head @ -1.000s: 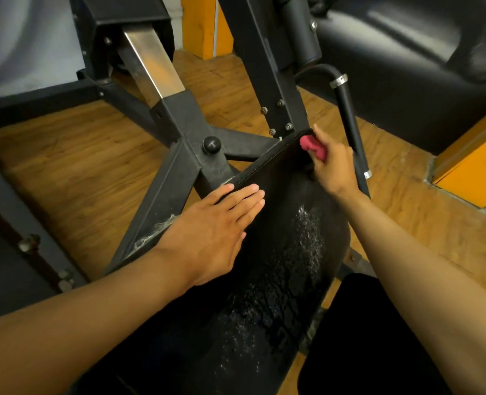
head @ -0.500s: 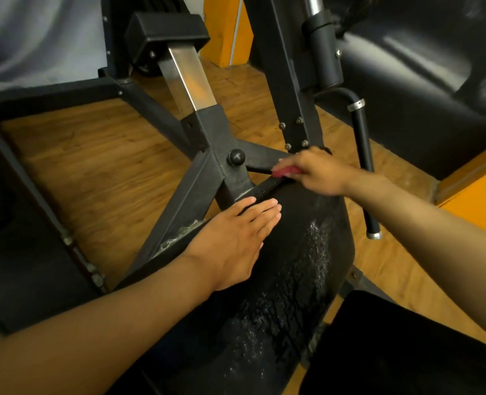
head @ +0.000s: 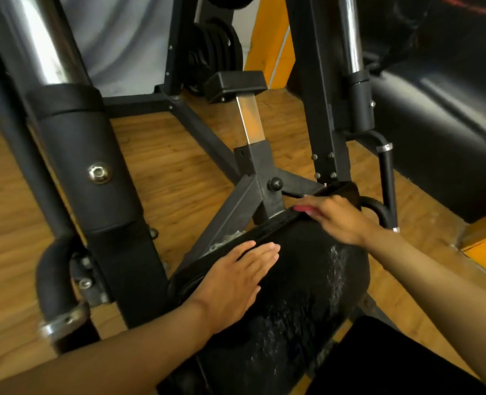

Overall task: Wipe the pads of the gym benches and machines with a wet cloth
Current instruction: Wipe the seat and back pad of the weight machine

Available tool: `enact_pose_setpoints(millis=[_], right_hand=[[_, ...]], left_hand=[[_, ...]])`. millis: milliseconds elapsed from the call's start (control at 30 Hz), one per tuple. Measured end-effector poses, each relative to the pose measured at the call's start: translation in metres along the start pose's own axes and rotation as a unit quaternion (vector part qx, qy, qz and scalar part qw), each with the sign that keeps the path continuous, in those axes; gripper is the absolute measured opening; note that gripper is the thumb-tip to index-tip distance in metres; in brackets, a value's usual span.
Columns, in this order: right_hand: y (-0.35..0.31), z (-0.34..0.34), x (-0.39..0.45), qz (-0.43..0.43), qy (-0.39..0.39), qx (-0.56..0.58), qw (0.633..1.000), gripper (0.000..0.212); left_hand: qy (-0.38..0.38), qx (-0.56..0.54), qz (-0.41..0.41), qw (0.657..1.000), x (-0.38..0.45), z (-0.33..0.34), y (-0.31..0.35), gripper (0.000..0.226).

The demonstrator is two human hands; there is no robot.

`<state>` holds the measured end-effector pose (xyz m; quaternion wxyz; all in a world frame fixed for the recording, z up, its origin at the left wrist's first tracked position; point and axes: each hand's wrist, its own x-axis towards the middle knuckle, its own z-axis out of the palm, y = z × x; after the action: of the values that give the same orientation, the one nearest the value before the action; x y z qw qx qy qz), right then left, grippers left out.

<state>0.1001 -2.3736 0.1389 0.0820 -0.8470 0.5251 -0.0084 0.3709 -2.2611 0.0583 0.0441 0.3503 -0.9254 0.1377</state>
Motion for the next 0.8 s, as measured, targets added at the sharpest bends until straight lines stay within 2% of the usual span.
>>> enact_pose_setpoints(millis=[67, 100, 200, 267, 333, 400, 533, 600, 667, 767, 800], right_hand=[[-0.009, 0.005, -0.002, -0.028, 0.0, 0.018, 0.999, 0.036], [0.0, 0.001, -0.001, -0.012, -0.003, 0.017, 1.0, 0.038], [0.05, -0.019, 0.013, 0.137, 0.013, 0.017, 0.99, 0.038], [0.066, -0.021, 0.022, 0.184, 0.029, 0.011, 0.982, 0.034], [0.053, -0.012, 0.023, 0.166, 0.015, -0.019, 0.986, 0.038], [0.019, -0.008, 0.015, 0.105, 0.022, -0.022, 0.994, 0.043], [-0.063, 0.016, -0.007, -0.045, 0.027, 0.04, 0.998, 0.041], [-0.067, 0.02, -0.007, -0.072, 0.013, 0.062, 0.995, 0.042], [-0.049, 0.01, -0.003, -0.031, 0.011, 0.063, 0.997, 0.048], [-0.023, -0.003, 0.0, 0.098, 0.038, 0.039, 0.994, 0.05], [-0.029, -0.002, 0.002, 0.115, 0.036, 0.013, 0.993, 0.049]], left_hand=[[0.018, -0.011, 0.0, 1.0, -0.005, 0.0, -0.001, 0.07], [0.028, -0.015, 0.0, 1.0, -0.005, 0.001, -0.001, 0.071], [0.04, -0.02, -0.001, 0.999, -0.004, 0.006, 0.0, 0.072], [0.05, -0.018, -0.005, 0.999, -0.002, 0.009, 0.0, 0.073], [0.05, -0.012, -0.008, 0.999, -0.001, 0.009, -0.001, 0.074], [0.034, 0.001, -0.008, 0.999, -0.001, 0.007, -0.001, 0.074], [0.012, 0.034, -0.003, 0.999, -0.001, 0.004, 0.0, 0.072], [0.0, 0.054, 0.022, 0.998, -0.004, 0.002, 0.001, 0.069], [-0.021, 0.059, 0.041, 0.997, -0.006, -0.002, 0.002, 0.067], [-0.047, 0.053, 0.031, 0.997, -0.012, -0.009, 0.006, 0.066], [-0.054, 0.055, 0.023, 0.997, -0.016, -0.01, 0.007, 0.067]])
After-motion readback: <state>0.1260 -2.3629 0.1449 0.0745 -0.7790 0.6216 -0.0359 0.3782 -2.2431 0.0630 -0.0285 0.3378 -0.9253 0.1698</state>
